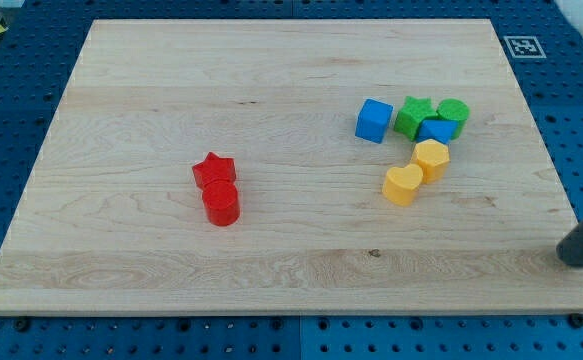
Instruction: Point your arm to blue triangle and green circle
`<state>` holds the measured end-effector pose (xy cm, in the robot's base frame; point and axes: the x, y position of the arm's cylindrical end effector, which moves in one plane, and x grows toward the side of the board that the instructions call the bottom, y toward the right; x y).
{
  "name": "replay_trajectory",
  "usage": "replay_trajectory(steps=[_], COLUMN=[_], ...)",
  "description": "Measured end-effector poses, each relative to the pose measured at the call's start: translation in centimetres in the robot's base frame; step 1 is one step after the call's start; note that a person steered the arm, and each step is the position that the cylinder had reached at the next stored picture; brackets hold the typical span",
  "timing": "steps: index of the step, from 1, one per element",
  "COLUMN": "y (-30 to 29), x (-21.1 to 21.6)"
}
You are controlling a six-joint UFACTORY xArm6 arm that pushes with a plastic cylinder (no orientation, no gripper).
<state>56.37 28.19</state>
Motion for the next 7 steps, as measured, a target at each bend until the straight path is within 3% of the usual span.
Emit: replay_trajectory(steps=[2, 3, 7], y=[1.6, 1.3, -2.8], x=[-10.5, -13.0, -13.9])
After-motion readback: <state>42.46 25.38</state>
